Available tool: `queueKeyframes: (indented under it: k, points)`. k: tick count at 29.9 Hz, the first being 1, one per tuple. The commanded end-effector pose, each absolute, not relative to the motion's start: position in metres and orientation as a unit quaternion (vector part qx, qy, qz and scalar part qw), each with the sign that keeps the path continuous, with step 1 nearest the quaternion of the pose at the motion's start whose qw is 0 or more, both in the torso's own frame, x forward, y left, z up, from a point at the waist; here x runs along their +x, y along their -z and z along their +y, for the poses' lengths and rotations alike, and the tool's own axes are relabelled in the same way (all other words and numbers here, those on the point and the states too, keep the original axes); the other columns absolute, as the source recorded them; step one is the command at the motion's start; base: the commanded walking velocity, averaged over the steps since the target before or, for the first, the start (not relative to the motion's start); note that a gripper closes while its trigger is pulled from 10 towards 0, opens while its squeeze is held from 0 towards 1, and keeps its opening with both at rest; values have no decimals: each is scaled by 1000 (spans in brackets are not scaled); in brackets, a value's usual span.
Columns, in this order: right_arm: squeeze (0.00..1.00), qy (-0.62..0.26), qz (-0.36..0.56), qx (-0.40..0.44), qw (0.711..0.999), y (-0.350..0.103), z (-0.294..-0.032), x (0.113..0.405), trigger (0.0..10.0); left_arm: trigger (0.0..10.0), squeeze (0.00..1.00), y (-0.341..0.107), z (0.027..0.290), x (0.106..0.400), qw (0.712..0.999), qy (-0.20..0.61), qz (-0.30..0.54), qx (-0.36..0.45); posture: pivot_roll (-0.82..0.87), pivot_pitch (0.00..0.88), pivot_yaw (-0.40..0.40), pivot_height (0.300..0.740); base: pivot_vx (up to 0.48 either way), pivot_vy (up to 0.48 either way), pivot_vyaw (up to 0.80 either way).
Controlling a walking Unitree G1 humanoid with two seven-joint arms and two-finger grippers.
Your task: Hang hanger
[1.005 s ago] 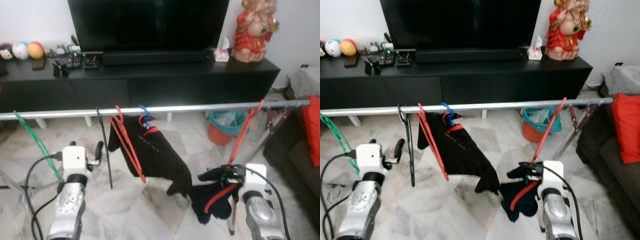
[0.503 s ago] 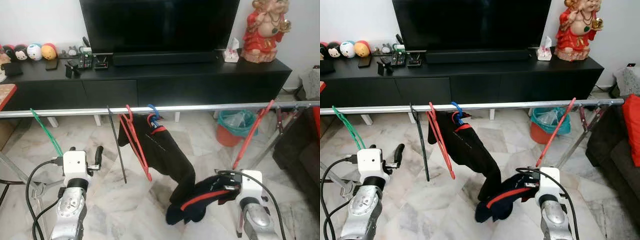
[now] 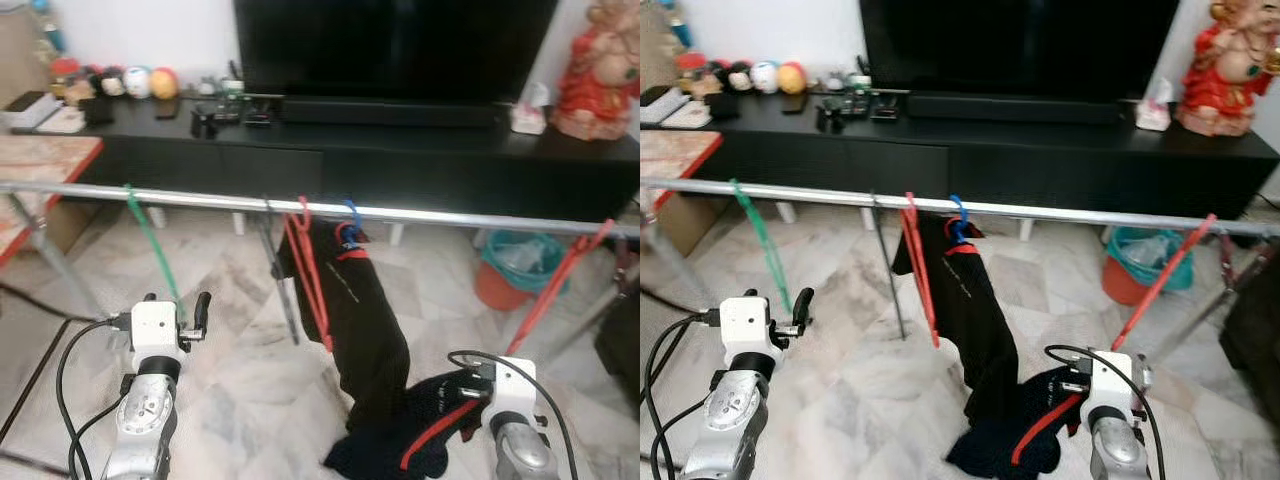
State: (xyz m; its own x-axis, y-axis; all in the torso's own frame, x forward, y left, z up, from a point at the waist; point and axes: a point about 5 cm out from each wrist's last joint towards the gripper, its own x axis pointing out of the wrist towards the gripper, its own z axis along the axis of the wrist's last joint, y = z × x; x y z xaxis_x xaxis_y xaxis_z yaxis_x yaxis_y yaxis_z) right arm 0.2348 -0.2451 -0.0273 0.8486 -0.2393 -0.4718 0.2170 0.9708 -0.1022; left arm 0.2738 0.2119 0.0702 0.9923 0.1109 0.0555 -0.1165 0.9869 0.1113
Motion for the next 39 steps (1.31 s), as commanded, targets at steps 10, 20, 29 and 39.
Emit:
queueKeyframes:
  k: [10,20,29,39]
  points:
    - [0,134,242,-15,961,24,-253,237,10000,10000,0,-73,212,275,996,-51,-24,76,49,7,-13,740,0,-27,733]
    - [0,136,239,-12,961,21,-256,240,10000,10000,0,-71,206,275,995,-45,-23,80,46,15,-25,740,0,-399,146]
    - [0,132,239,-11,962,20,-257,241,10000,10000,0,-75,206,276,995,-45,-30,80,48,19,-31,740,0,-32,0]
    - [0,130,240,-10,962,20,-257,242,10000,10000,0,-76,205,276,995,-38,-32,83,49,22,-31,740,0,0,0]
